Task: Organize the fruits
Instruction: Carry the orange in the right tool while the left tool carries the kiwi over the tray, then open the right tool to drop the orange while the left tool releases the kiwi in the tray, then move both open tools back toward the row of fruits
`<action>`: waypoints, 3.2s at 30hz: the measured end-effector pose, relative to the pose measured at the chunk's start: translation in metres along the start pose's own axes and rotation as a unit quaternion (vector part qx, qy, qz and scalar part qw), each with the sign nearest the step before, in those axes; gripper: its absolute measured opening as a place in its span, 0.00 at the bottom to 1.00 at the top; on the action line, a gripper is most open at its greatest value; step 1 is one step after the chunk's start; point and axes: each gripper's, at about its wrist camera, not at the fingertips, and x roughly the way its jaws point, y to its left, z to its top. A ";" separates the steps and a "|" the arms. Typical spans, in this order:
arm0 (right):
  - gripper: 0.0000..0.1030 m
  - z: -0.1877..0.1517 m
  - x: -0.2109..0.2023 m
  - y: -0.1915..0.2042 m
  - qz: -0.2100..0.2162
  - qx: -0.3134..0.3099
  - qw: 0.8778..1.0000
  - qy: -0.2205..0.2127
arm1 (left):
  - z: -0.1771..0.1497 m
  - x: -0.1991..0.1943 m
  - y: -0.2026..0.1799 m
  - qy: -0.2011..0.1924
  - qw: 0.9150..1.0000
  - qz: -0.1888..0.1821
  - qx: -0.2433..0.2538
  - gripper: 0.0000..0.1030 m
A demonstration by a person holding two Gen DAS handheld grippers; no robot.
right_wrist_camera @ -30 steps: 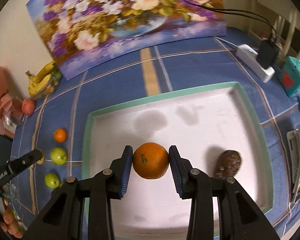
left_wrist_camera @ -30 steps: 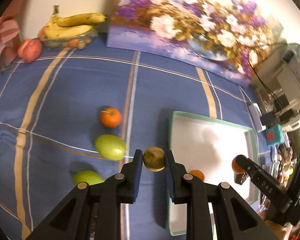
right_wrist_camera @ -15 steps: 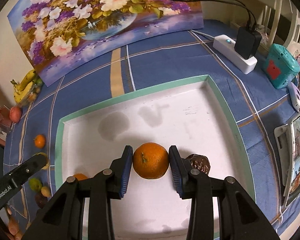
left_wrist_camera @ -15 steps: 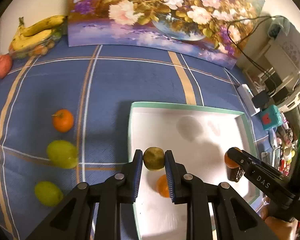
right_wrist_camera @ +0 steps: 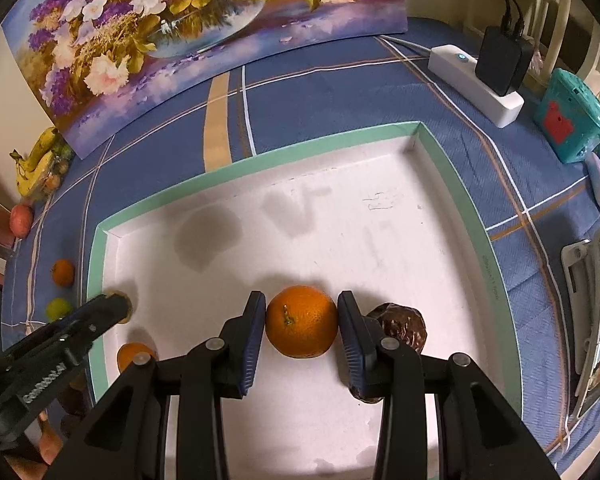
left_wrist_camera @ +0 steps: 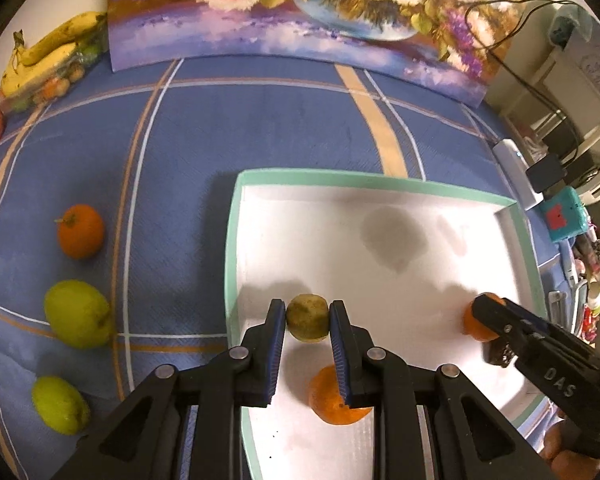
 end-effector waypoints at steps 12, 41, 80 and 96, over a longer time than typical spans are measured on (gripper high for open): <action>0.38 0.000 0.001 0.000 -0.001 0.000 1.000 0.000 | 0.001 0.003 0.000 0.006 1.000 0.008 0.000 0.24; 0.60 0.004 -0.026 0.003 -0.014 -0.018 0.999 -0.032 | 0.006 -0.032 0.023 -0.009 0.995 0.091 -0.037 0.68; 0.90 -0.007 -0.054 0.042 -0.003 -0.059 0.995 -0.081 | -0.026 -0.105 0.131 -0.096 0.975 0.125 -0.156 1.00; 0.90 -0.017 -0.060 0.119 0.060 -0.113 0.987 -0.096 | -0.047 -0.156 0.180 -0.130 0.964 0.115 -0.202 1.00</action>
